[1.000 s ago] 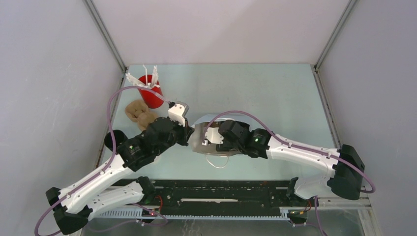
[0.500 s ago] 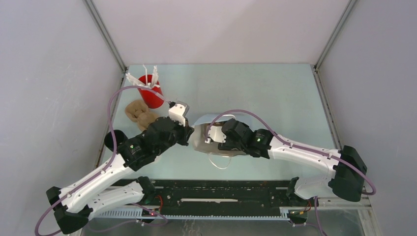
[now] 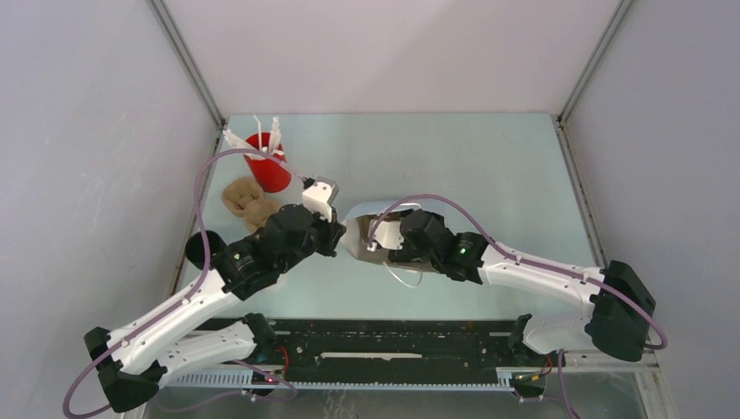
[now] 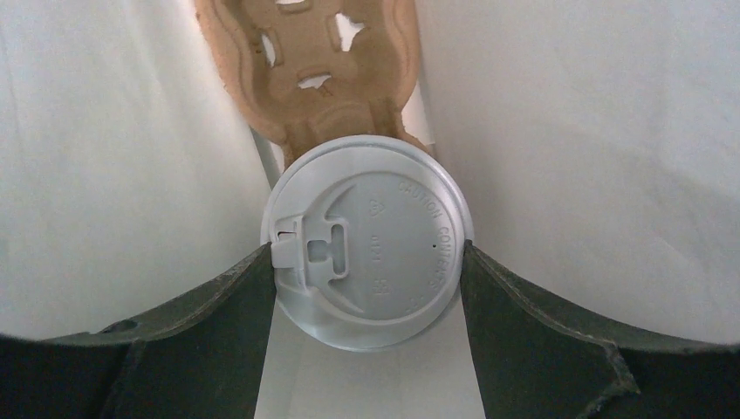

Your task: Pack the takeout coffee

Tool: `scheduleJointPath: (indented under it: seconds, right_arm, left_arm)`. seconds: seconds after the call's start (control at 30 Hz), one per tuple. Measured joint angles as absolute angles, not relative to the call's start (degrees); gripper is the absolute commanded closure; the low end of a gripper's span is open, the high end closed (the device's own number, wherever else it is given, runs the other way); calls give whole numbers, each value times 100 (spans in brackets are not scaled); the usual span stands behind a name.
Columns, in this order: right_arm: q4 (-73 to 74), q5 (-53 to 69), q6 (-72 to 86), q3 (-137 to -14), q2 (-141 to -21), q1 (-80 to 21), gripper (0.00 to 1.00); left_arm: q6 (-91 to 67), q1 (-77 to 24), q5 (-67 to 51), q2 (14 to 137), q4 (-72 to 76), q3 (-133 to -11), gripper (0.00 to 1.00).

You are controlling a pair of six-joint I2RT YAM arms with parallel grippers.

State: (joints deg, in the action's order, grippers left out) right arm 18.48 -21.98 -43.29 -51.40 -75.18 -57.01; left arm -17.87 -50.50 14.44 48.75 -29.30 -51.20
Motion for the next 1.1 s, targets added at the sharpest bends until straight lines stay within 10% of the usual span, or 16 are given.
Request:
scheduleJointPath:
  seconds: [1.1]
  right_arm:
    - [1299,-1505,-4187,-4917,-7225,-5096,17]
  left_arm:
    - [-1791,-5063,1472,5063,-3059,-5310,100]
